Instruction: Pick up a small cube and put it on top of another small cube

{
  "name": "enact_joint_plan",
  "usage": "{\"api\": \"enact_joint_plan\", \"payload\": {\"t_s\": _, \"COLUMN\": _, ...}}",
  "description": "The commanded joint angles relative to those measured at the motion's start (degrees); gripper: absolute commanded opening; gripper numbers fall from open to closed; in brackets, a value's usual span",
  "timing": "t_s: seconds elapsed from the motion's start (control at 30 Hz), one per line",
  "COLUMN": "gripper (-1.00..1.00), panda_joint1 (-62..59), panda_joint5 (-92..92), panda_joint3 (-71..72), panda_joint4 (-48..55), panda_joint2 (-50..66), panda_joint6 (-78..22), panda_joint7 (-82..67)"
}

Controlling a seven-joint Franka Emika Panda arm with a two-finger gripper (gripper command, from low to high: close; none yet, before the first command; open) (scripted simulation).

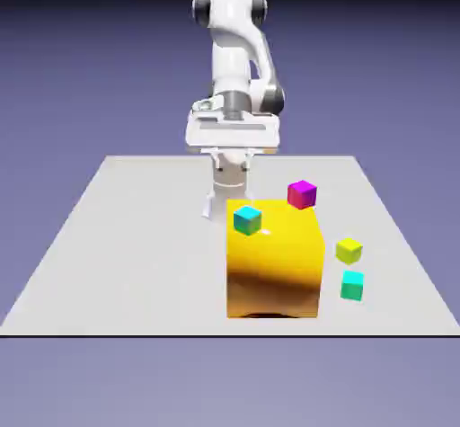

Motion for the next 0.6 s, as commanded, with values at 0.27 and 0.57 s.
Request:
{"api": "enact_joint_plan", "payload": {"t_s": 0.27, "gripper": 0.00, "panda_joint1": -7.8, "panda_joint5": 3.6, "panda_joint3": 18.7, "panda_joint4": 2.3, "panda_joint2": -5.2, "panda_joint6": 0.6, "panda_joint7": 12.8}}
{"api": "enact_joint_plan", "payload": {"t_s": 0.57, "gripper": 0.00, "panda_joint1": -15.6, "panda_joint5": 7.2, "panda_joint3": 37.4, "panda_joint4": 4.6, "panda_joint2": -10.4, "panda_joint6": 1.2, "panda_joint7": 25.5}}
